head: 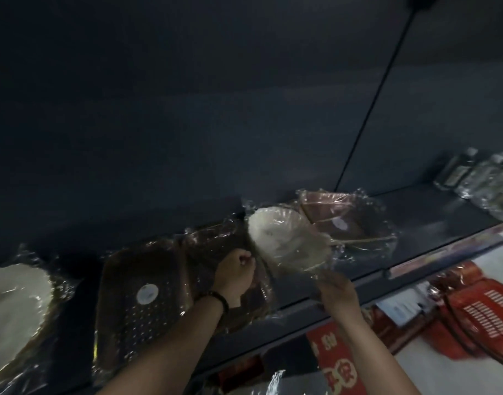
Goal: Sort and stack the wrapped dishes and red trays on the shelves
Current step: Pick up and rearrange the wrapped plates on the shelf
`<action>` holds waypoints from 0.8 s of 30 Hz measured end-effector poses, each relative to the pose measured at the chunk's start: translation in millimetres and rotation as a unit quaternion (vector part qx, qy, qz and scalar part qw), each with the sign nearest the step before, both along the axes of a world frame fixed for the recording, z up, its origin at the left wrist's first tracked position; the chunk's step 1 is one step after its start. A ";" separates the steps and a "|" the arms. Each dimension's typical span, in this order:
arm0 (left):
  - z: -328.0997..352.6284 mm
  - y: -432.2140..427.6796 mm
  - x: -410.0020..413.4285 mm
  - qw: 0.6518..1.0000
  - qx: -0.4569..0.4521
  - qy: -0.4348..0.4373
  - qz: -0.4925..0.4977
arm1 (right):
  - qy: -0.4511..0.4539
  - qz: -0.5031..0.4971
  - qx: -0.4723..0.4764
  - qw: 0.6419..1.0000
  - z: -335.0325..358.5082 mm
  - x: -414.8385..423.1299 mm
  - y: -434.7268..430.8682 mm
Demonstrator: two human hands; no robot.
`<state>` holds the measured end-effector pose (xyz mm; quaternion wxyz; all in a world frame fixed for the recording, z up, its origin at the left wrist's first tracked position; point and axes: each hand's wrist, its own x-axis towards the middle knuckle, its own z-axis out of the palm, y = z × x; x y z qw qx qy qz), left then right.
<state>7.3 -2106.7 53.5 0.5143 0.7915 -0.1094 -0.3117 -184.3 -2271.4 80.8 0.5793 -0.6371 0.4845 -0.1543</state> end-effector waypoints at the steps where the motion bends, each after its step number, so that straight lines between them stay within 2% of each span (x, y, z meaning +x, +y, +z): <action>1: -17.9 -17.7 8.9 1.000 0.004 0.007 0.007 | -0.004 -0.002 0.021 1.000 -5.1 -1.2 -10.2; 3: -44.8 -50.3 26.4 0.999 0.018 0.019 0.022 | -0.014 -0.004 0.058 0.998 -13.1 -0.1 -25.2; 6: -38.0 -78.7 30.2 0.998 0.033 0.040 0.041 | -0.036 -0.002 0.091 0.995 -14.9 -0.6 -39.3; 9: -2.7 -86.5 15.6 0.994 0.025 0.094 0.056 | -0.055 0.003 0.121 0.991 -11.6 -1.8 -43.9; 11: 50.0 -84.3 -10.5 0.988 0.019 0.137 0.066 | -0.064 0.006 0.140 0.988 -11.5 -0.5 -45.2; 15: 63.9 -86.3 -15.1 0.981 0.014 0.167 0.097 | -0.075 0.033 0.145 0.986 -6.8 1.7 -45.8; 21: 58.3 -78.2 -4.5 0.989 0.005 0.084 0.125 | -0.090 0.030 0.144 0.985 -11.2 3.7 -50.2; 24: 64.8 -58.7 -5.2 0.988 -0.004 0.068 0.142 | -0.105 0.012 0.114 0.988 -14.2 5.2 -47.2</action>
